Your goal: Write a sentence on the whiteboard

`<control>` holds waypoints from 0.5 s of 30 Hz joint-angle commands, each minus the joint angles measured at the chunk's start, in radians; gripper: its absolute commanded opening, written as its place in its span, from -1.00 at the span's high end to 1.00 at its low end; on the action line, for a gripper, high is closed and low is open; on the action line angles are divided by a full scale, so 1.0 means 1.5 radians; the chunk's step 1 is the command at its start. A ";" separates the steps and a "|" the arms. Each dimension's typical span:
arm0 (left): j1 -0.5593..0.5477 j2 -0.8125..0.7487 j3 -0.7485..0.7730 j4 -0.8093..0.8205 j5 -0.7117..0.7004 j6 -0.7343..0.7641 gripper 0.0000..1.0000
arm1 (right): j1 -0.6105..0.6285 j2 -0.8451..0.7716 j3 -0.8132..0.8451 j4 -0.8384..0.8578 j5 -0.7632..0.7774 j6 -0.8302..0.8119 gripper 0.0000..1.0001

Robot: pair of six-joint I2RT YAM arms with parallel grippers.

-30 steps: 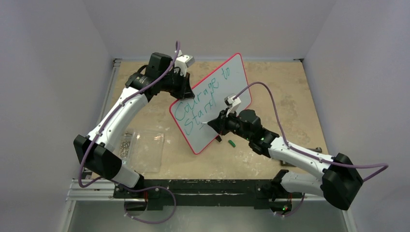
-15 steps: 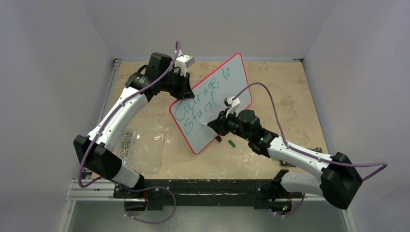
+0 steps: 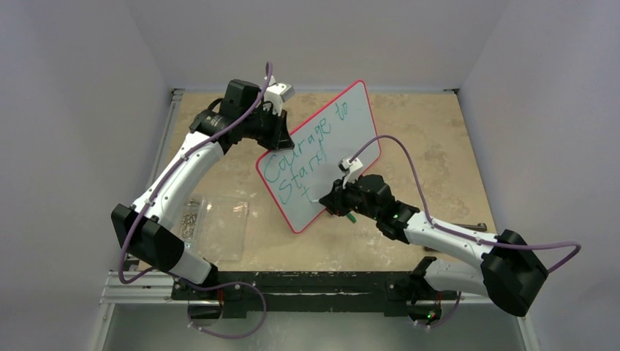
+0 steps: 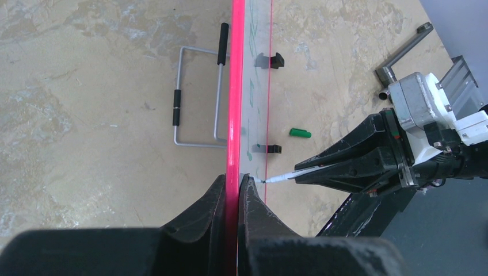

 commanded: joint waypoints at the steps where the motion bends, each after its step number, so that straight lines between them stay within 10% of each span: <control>1: 0.009 -0.016 -0.001 -0.029 -0.130 0.050 1.00 | 0.001 -0.008 0.001 0.009 0.029 -0.014 1.00; 15: 0.009 -0.019 -0.001 -0.029 -0.128 0.050 1.00 | 0.001 -0.010 0.075 -0.011 0.072 -0.050 1.00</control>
